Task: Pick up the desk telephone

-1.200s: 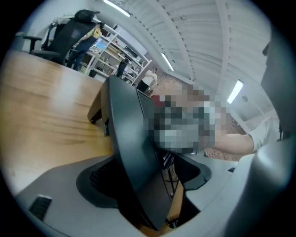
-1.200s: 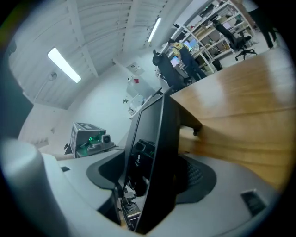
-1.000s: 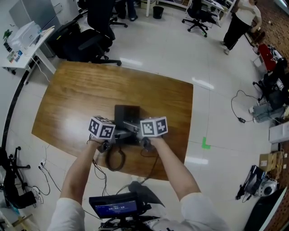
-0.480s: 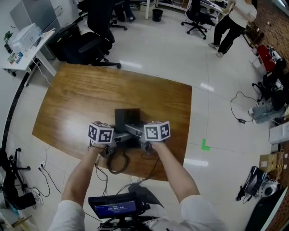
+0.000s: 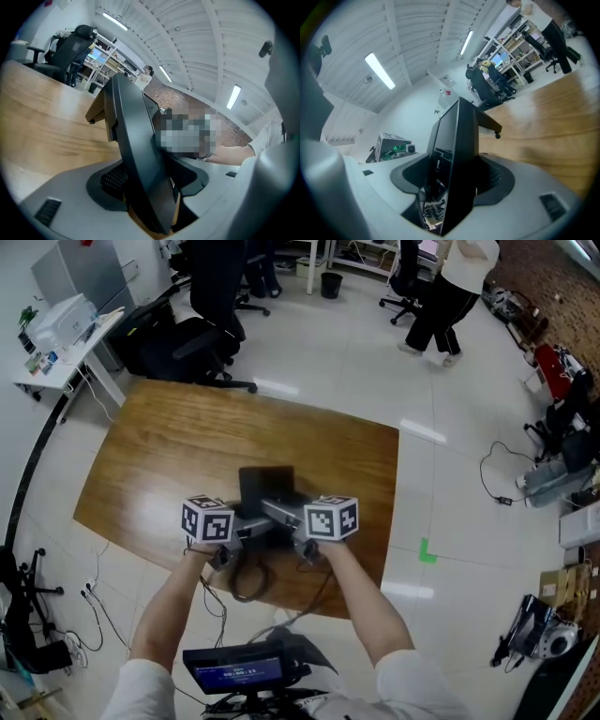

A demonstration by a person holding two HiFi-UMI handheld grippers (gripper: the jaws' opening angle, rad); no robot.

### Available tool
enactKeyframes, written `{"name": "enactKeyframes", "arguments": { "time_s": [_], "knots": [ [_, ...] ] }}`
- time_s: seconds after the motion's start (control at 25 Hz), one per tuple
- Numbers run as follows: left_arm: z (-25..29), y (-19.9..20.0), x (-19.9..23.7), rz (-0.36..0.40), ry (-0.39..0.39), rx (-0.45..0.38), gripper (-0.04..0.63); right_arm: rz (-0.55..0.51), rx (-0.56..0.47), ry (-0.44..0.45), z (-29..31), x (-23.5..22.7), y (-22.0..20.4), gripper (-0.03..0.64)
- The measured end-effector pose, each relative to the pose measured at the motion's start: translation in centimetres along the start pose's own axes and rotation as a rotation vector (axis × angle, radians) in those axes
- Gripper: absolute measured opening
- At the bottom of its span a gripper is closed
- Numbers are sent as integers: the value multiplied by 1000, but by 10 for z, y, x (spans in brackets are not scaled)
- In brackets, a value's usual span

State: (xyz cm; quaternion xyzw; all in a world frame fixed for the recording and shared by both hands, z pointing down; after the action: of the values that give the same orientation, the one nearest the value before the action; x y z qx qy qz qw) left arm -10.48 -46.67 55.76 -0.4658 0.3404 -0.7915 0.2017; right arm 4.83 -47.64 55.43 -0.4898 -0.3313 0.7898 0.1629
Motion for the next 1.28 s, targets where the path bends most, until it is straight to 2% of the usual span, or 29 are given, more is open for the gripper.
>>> {"name": "enactKeyframes", "arguments": {
  "time_s": [0.36, 0.68, 1.04, 1.28],
  "knots": [
    [-27, 13, -38, 88, -1, -66, 267, -66, -64, 18, -17, 36, 6, 292],
    [-54, 18, -86, 160, -29, -159, 265, -197, -136, 2, -44, 91, 13, 293],
    [-95, 20, -151, 283, -35, -245, 265, -327, -213, 8, -76, 165, 13, 295],
    [-125, 16, -192, 377, -19, -255, 265, -370, -265, 24, -92, 210, 3, 295]
  ]
}}
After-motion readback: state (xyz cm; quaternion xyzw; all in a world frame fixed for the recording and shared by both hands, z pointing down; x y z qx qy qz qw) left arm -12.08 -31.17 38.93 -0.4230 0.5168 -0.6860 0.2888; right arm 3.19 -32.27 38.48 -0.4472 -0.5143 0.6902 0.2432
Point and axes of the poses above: the fingertips, and each gripper's own axes: z forward along the fingers, x to its left, y out of its top, the point moved 9 cm from there along -z, backward along the fingers, and after that the axes turned 1 degree about x, right-handed, at the moved point
